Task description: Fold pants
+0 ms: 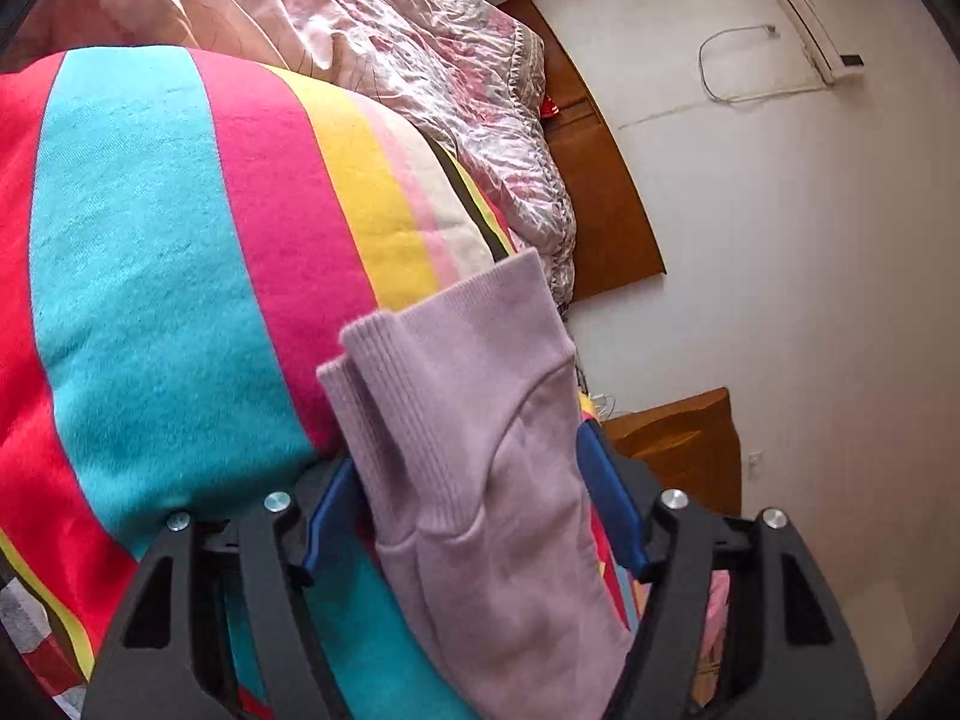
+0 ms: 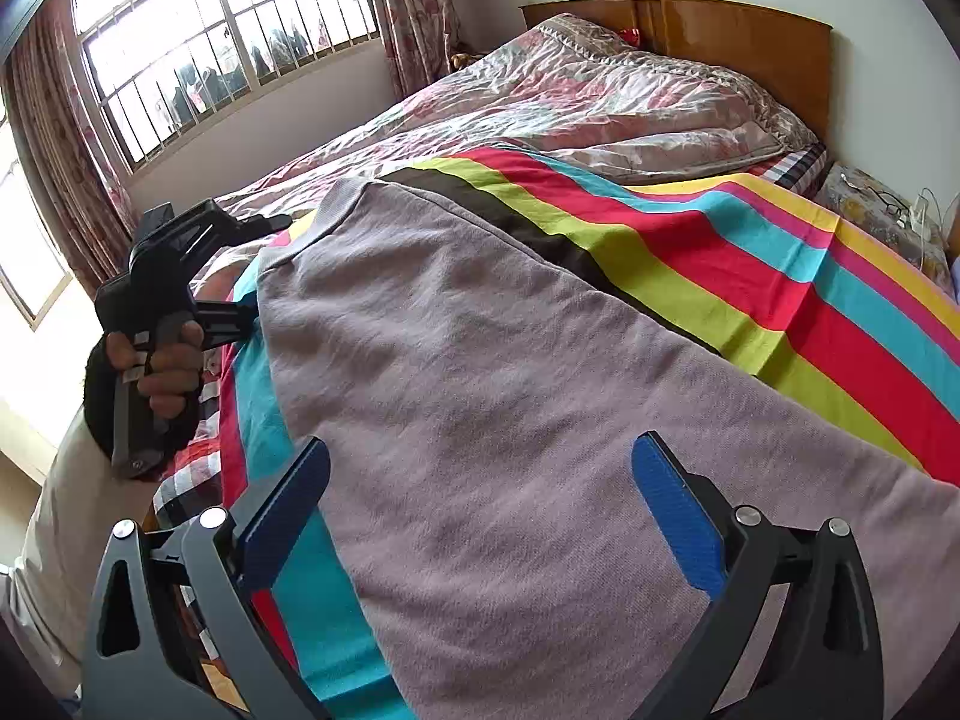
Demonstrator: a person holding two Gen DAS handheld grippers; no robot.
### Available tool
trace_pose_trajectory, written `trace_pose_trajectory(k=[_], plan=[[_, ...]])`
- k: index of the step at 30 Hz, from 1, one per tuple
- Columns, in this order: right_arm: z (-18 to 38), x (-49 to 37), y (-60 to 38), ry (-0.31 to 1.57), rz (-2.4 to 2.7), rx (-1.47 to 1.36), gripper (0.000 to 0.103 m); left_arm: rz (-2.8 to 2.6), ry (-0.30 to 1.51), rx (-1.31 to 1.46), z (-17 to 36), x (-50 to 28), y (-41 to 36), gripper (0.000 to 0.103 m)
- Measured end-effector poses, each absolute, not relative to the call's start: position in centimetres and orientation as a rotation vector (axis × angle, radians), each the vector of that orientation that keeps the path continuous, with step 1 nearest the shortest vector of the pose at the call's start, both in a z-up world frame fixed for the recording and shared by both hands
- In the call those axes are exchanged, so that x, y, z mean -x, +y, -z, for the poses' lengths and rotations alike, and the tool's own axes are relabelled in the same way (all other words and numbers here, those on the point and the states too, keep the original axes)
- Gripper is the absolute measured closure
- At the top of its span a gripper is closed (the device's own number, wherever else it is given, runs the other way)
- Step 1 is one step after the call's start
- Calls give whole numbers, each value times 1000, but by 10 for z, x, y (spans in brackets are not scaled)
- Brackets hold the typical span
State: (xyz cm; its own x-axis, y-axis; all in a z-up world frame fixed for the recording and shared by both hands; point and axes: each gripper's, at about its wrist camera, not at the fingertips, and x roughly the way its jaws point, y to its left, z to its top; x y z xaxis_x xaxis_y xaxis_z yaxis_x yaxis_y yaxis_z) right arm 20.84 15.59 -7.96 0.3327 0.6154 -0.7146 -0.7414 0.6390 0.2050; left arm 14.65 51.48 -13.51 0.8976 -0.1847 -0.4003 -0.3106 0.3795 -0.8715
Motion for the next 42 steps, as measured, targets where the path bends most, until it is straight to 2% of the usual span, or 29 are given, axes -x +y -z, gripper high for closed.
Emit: trace_pose_trajectory(k=[2,3,4,10,13,21,24,27,31,36,42], plan=[[82,-207,157,858,-893,168,6,-84,478,1191,134,-151,518,57],[85,-206,158,862,-895,170,6,-91,496,1176,136,-154,518,79],[86,-205,160,865,-896,173,6,-90,503,1167,138,-157,518,83],[92,-203,177,898,-918,210,5,-76,474,1191,149,-154,523,89],[122,-199,200,966,-838,427,5,-118,486,1132,142,-155,518,90],[102,-179,177,874,-811,434,5,-283,572,891,115,-167,497,90],[119,-178,167,887,-743,511,5,-310,581,857,114,-169,493,90],[116,-178,156,916,-756,458,5,-335,588,831,113,-170,490,90],[102,-161,151,855,-771,476,5,-370,599,778,108,-173,484,89],[120,-160,143,912,-787,429,4,-416,603,732,106,-173,478,89],[61,-159,74,758,-754,202,4,-460,574,737,91,-173,469,91]])
